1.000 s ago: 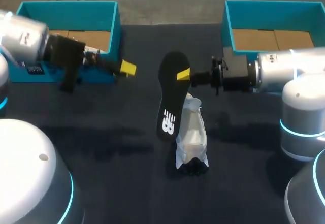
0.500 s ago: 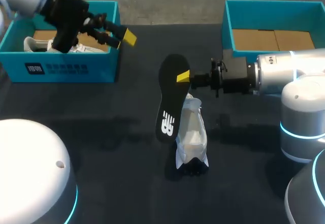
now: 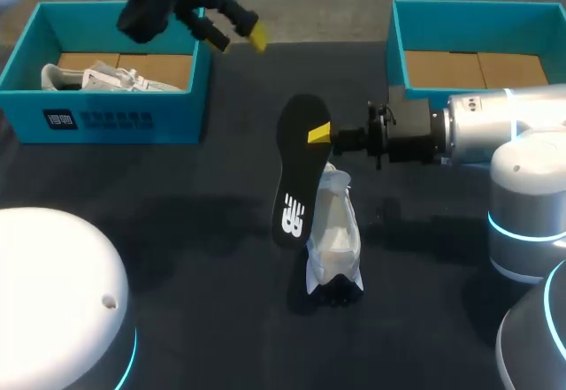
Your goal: Take the shoe out of the shoebox, open the shoe tongue, remove and reinsert the insole, then place the shoe into the shoebox
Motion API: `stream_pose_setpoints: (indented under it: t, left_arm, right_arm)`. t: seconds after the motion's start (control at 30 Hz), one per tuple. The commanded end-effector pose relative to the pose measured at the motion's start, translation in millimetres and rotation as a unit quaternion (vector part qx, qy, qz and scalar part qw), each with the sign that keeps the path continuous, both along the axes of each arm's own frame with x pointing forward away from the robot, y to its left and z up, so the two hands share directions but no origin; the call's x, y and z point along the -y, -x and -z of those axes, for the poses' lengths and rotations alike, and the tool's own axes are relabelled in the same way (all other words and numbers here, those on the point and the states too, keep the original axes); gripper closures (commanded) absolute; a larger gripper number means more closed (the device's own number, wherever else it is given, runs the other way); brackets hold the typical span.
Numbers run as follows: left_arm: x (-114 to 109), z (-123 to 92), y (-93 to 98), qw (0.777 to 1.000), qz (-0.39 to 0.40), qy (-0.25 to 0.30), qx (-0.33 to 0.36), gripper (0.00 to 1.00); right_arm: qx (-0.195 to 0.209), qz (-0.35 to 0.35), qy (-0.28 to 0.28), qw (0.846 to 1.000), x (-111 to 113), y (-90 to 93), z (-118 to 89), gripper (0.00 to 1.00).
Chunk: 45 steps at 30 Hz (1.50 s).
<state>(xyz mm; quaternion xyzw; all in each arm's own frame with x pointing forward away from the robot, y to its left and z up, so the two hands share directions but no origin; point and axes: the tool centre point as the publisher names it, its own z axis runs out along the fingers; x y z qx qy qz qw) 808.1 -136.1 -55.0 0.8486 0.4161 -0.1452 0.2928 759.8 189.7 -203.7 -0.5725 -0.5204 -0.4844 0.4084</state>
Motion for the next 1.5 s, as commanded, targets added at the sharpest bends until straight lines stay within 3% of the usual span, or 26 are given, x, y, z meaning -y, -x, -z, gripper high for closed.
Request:
stream_pose_setpoints:
  t: [0.03,0.27,0.43,1.03,1.27,1.5]
  left_arm:
    - [22.8,0.3,-0.6,0.996,0.032,-0.073,-0.041,0.00]
    - [55.5,2.0,12.8,0.992,0.049,-0.103,-0.053,0.00]
    - [65.9,1.1,17.5,0.988,0.049,-0.123,-0.075,0.00]
    - [61.0,-13.3,30.4,0.967,0.017,-0.237,-0.096,0.00]
    - [61.4,-11.3,38.3,0.961,0.002,-0.255,-0.112,0.00]
    - [55.9,-5.7,41.9,0.966,-0.024,-0.239,-0.099,0.00]
  right_arm:
    - [-0.001,0.000,0.002,1.000,-1.9,-0.5,-0.2,1.00]
    - [-0.001,0.000,0.002,1.000,-1.9,-0.5,-0.2,1.00]
    - [-0.001,0.000,0.002,1.000,-1.9,-0.5,-0.2,1.00]
    - [-0.001,0.000,0.002,1.000,-1.9,-0.5,-0.2,1.00]
    - [-0.001,0.000,0.002,1.000,-1.9,-0.5,-0.2,1.00]
    - [-0.001,0.000,0.002,1.000,-1.9,-0.5,-0.2,1.00]
